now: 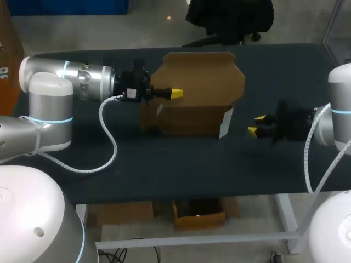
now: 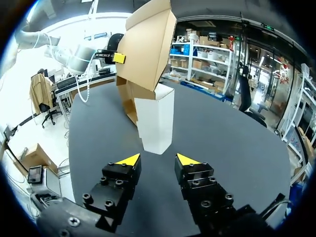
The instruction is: Assemble the packaging by folding the flat box into shape, placing the metal phone stand inside, and closing the box properly
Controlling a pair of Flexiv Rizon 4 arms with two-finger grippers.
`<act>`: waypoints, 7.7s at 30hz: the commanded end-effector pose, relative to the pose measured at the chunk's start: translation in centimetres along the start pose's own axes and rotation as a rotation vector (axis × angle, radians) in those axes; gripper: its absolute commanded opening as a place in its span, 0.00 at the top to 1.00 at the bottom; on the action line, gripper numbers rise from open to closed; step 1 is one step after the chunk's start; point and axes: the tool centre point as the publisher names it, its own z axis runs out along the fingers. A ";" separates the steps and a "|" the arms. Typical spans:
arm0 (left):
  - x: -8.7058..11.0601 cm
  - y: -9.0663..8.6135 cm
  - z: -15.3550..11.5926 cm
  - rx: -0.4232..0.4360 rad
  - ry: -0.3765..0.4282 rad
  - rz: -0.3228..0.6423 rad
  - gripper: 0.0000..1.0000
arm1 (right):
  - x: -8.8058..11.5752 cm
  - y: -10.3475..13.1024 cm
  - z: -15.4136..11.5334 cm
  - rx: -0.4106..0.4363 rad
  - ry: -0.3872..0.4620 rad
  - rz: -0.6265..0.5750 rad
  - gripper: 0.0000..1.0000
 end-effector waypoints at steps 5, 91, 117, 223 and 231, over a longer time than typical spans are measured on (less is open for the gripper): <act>-0.1 0.3 0.1 0.001 0.002 0.000 1.00 | -1.2 0.5 2.5 -0.013 0.061 -0.030 0.58; -0.1 0.3 0.1 0.001 0.002 0.000 1.00 | 0.7 3.2 9.5 -0.120 -0.031 0.095 0.59; -0.1 0.3 0.1 0.001 0.002 0.000 1.00 | 0.0 3.4 10.4 -0.118 -0.222 0.197 0.60; 0.9 -1.0 0.3 -0.128 -0.101 0.126 0.00 | -2.9 2.7 7.6 0.052 -0.448 0.478 1.00; 2.1 -0.3 -0.8 -0.180 -0.133 0.183 0.00 | -4.2 3.4 6.8 0.102 -0.401 0.498 1.00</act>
